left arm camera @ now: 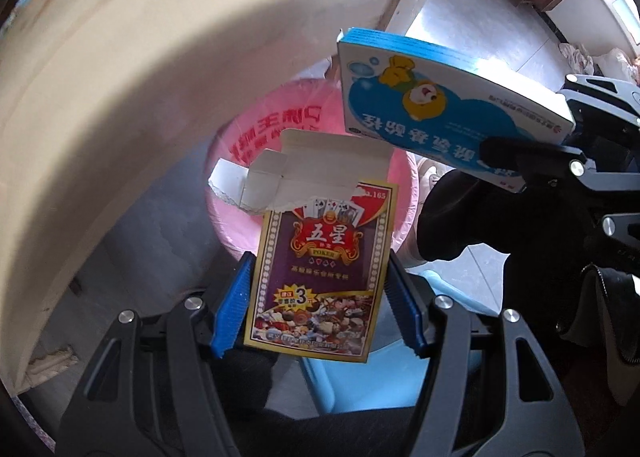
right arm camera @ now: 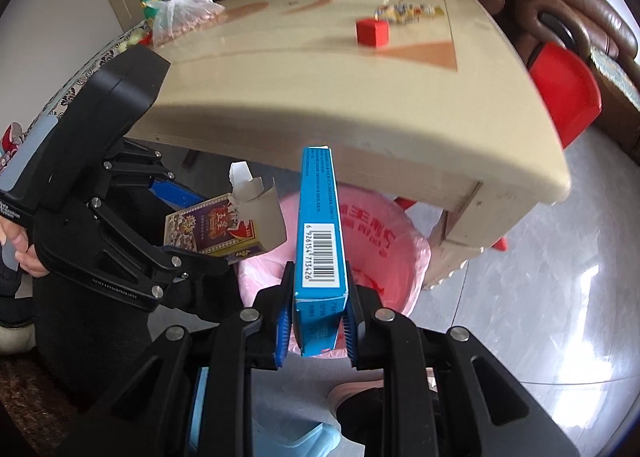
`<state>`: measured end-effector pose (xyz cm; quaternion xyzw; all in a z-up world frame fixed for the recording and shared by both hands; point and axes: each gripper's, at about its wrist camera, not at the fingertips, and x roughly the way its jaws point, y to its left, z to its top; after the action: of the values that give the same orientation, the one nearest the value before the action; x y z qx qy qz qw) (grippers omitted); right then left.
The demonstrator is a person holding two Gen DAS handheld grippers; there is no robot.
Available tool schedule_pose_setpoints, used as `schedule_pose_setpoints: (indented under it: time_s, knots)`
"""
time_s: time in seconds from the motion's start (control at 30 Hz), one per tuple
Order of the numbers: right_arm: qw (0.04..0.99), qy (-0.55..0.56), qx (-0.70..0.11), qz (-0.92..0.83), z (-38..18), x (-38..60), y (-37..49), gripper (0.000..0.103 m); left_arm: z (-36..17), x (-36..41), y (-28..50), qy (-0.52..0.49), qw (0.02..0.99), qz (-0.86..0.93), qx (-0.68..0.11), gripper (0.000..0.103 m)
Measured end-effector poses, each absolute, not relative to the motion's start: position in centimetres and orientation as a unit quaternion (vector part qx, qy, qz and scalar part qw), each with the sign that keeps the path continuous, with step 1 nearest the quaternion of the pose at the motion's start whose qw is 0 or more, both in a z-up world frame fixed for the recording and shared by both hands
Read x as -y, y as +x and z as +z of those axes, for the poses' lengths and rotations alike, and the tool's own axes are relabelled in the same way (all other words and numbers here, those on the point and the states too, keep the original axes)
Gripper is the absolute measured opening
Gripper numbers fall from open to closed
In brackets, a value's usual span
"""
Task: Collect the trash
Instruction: 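Carry the card box with the left gripper while the right gripper carries the blue box to the bin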
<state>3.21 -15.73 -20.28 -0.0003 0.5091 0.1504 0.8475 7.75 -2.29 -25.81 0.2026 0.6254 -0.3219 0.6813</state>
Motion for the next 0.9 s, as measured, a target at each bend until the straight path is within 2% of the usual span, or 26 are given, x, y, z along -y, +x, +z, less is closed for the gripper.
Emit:
schedule_pose_setpoints:
  time_s: [0.6,0.9]
  knots:
    - [0.802,0.015,-0.579,0.143,-28.9,16.5,7.1,0.022,-33.6,2.9,10.7,0.17,0.63,-0.296,-0.698,0.063]
    - [0.784,0.027,-0.602,0.148,-31.5,16.7,8.8,0.022,-35.0,3.7,11.9,0.169,0.613,-0.288,-0.716,0.063]
